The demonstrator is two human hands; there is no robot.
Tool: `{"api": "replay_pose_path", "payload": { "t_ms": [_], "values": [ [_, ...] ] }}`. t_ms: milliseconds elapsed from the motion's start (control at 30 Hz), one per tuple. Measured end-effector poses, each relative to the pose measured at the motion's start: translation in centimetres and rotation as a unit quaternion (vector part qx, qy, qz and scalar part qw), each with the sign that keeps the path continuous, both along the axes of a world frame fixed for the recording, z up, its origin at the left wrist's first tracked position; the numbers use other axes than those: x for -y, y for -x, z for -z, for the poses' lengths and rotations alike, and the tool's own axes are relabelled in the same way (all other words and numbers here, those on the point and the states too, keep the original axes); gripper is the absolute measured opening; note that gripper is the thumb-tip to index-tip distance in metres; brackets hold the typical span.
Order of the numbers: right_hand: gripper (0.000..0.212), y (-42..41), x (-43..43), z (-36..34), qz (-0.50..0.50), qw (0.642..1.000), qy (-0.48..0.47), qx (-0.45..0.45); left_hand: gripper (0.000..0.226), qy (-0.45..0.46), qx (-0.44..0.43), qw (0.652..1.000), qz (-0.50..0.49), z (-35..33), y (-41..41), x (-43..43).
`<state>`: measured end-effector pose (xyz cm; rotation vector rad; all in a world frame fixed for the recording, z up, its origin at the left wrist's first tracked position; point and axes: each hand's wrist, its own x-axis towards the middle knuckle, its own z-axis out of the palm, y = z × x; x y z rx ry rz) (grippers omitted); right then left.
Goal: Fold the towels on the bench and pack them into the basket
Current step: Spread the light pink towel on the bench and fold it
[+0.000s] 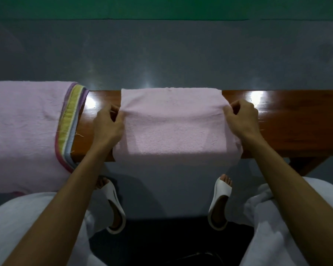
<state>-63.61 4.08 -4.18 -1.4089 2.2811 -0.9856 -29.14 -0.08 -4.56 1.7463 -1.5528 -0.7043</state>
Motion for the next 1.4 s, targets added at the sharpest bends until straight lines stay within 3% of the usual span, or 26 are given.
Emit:
{"api": "replay_pose_path", "payload": {
  "t_ms": [133, 267, 400, 567, 733, 1167, 1400],
  "values": [
    [0.024, 0.8, -0.1, -1.0, 0.022, 0.993, -0.015, 0.116, 0.027, -0.039, -0.062, 0.997, -0.023, -0.3, -0.8, 0.1],
    [0.051, 1.5, -0.5, -1.3, -0.006, 0.979, -0.084, 0.184, 0.043, -0.102, -0.081, 0.991, -0.018, -0.6, -1.4, 0.2],
    [0.048, 2.0, -1.0, -1.4, -0.084, 0.980, -0.082, 0.160, 0.048, -0.143, -0.071, 0.987, 0.030, -0.9, -2.7, 0.5],
    [0.034, 1.9, -1.3, -1.1, -0.120, 0.983, -0.085, 0.113, 0.045, -0.123, -0.028, 0.987, 0.096, -1.3, -3.1, 0.4],
    [0.032, 1.7, -1.5, -1.6, -0.113, 0.989, -0.052, 0.080, 0.031, -0.089, -0.014, 0.993, 0.072, -1.4, -3.3, 0.1],
    [0.025, 2.6, -1.6, -2.3, -0.118, 0.991, 0.054, -0.018, 0.030, 0.042, 0.042, 0.998, 0.023, -2.4, -3.1, -0.8],
    [0.016, 3.0, -1.5, -2.4, -0.120, 0.988, 0.082, -0.053, 0.025, 0.124, 0.124, 0.984, 0.010, -3.1, -3.1, -1.1]
  ]
}}
